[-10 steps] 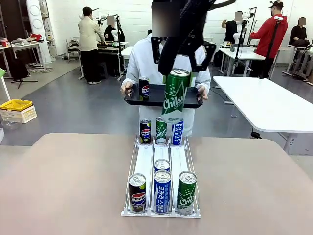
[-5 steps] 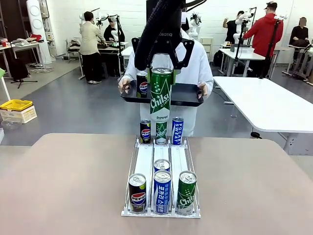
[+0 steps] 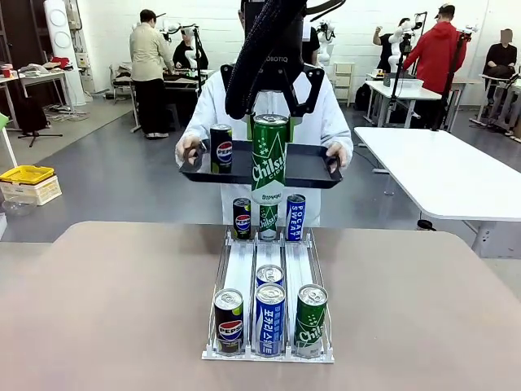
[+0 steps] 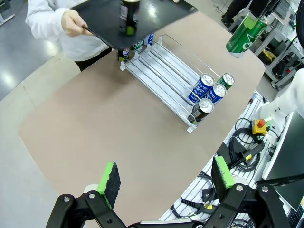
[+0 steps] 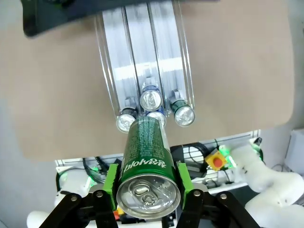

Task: Retrieve and hand over the desired beverage to the person.
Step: Place the picked can on the Handle tray extended by the person.

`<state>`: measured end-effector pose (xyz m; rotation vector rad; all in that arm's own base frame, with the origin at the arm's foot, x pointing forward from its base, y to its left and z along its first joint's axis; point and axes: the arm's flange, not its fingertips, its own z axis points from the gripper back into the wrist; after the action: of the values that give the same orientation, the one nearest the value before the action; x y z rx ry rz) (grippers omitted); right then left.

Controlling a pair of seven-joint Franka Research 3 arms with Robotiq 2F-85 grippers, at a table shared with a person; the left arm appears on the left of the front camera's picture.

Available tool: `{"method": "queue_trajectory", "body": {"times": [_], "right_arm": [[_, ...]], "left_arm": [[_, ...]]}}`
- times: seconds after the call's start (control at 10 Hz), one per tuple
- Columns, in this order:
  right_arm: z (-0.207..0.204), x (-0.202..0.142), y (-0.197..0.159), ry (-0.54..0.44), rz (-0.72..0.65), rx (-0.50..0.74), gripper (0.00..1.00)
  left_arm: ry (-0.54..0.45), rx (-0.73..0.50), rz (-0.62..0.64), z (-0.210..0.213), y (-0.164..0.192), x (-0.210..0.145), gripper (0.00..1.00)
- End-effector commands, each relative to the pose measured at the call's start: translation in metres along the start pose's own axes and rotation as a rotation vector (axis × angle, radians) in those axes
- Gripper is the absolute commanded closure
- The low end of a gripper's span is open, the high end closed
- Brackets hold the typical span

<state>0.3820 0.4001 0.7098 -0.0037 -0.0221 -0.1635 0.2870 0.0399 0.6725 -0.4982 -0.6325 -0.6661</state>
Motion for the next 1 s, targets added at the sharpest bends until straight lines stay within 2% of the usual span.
{"method": "queue_trajectory", "body": {"times": [0.0,0.9], "right_arm": [[0.0003,-0.0021,-0.0051,-0.011,-0.005,0.014,0.61],[0.0003,-0.0021,-0.0051,-0.011,-0.005,0.014,0.61]], "left_arm": [[-0.005,-0.007,-0.003,0.0007,0.0002,-0.0001,0.0],[-0.005,-0.007,-0.003,0.0007,0.0002,-0.0001,0.0]]}}
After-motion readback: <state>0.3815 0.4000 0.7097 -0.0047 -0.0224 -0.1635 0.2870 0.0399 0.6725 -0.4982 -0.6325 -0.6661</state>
